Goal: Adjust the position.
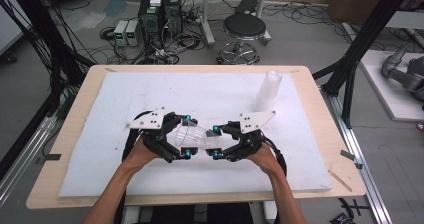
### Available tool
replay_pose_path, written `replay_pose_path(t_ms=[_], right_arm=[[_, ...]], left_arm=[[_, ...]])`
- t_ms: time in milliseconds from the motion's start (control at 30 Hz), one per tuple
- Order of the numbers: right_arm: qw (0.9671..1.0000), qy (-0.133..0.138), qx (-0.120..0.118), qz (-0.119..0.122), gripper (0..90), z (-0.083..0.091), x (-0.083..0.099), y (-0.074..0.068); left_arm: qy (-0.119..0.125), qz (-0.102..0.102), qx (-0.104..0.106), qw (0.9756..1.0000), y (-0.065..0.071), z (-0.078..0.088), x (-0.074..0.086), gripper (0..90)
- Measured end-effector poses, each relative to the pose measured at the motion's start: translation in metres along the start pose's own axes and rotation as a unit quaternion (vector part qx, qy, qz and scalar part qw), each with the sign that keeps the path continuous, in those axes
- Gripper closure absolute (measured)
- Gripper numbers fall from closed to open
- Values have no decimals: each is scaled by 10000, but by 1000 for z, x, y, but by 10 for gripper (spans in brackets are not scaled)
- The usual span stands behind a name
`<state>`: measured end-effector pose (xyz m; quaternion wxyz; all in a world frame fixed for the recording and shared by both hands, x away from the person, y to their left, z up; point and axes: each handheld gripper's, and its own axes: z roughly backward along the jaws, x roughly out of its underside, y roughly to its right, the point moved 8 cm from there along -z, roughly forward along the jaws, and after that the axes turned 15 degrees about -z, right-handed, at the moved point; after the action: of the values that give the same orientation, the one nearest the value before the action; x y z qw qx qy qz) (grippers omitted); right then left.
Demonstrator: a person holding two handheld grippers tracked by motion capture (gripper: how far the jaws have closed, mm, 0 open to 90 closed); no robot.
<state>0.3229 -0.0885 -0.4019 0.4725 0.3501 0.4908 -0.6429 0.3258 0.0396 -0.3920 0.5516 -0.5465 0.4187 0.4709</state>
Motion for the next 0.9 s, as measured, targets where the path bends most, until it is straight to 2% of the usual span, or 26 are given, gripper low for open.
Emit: replay_pose_path(t_ms=[133, 333, 433, 467, 500, 533, 700, 767, 800, 833, 867, 900], right_arm=[[10000, 7, 1, 47, 428, -2, 0, 1], [10000, -25, -11, 26, 428, -3, 1, 1], [9999, -44, 26, 103, 416, -4, 1, 2], [9999, -51, 82, 121, 379, -5, 1, 2], [9997, -60, 218, 106, 264, -6, 1, 3], [9992, -116, 388, 44, 195, -7, 2, 5], [9983, -228, 539, 43, 160, -11, 2, 3], [9972, -286, 688, 55, 160, -10, 4, 4], [9964, -325, 787, 6, 159, -9, 6, 4], [9956, -307, 887, -31, 159, -7, 8, 6], [9938, -262, 1076, -71, 159, -4, 10, 9], [9938, -262, 1076, -71, 159, -4, 10, 9]], left_arm=[[113, -47, 111, 9999, 2, 1, -2, 287], [127, -98, 87, 9998, 2, 2, -2, 322], [111, -100, 77, 9999, 2, 2, -2, 327], [63, -107, 61, 9999, 2, 2, -1, 327], [59, -99, 70, 9999, 2, 2, -1, 327], [42, -106, 67, 9999, 2, 2, 0, 327], [-20, -112, 39, 9999, 1, 3, 1, 325], [-172, -86, 25, 9998, 1, 4, 3, 323], [-172, -86, 25, 9998, 1, 4, 3, 322], [-283, -78, 9, 9996, 0, 4, 4, 322], [-499, -54, -15, 9987, -1, 4, 5, 322], [-499, -54, -15, 9987, -1, 4, 5, 322]])
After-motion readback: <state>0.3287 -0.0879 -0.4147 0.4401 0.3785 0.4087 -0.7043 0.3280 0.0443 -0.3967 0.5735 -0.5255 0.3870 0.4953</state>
